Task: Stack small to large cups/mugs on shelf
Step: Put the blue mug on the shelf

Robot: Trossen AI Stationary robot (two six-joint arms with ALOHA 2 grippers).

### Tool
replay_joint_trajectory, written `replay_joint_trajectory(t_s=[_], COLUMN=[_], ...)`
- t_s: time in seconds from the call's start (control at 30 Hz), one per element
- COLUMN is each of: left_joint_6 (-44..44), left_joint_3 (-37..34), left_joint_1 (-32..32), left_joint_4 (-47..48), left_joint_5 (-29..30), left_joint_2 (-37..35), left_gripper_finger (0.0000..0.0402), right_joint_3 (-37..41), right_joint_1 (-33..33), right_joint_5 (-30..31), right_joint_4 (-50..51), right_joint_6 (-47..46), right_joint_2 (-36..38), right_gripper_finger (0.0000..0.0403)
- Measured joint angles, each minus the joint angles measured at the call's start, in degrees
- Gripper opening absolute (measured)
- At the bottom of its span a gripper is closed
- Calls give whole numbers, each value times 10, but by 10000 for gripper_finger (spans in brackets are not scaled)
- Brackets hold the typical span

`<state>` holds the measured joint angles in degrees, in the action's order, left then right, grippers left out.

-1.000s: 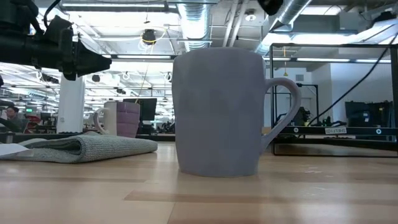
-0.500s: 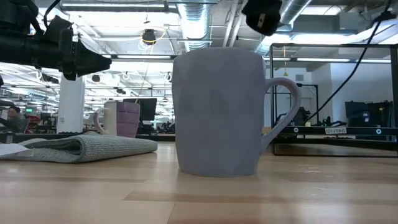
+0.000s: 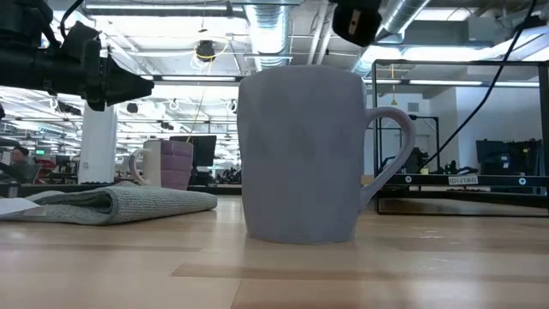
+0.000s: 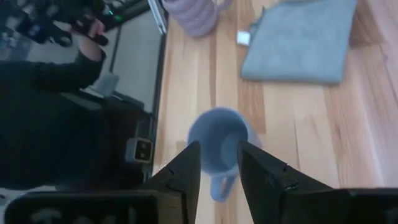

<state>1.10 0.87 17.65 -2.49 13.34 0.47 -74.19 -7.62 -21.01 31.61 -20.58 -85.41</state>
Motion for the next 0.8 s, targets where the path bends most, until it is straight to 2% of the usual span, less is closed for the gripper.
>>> replay_joint_trajectory(t_s=[0.33, 0.57, 0.63, 0.7, 0.8], left_joint_6=[32, 54, 54, 47, 41], left_joint_3=[0, 0, 0, 0, 0], left_joint_1=[0, 0, 0, 0, 0], left_joint_4=[0, 0, 0, 0, 0], left_joint_5=[0, 0, 0, 0, 0], left_joint_2=[0, 0, 0, 0, 0], left_gripper_finger=[164, 164, 164, 164, 164], right_joint_3=[0, -1, -12, -31, -69], right_joint_1=[3, 16, 19, 15, 7], right_joint_5=[-1, -2, -1, 8, 57], right_joint_4=[-27, -68, -56, -14, 80], right_joint_6=[12, 8, 54, 144, 214], right_joint_2=[0, 0, 0, 0, 0], right_gripper_finger=[224, 239, 240, 240, 240])
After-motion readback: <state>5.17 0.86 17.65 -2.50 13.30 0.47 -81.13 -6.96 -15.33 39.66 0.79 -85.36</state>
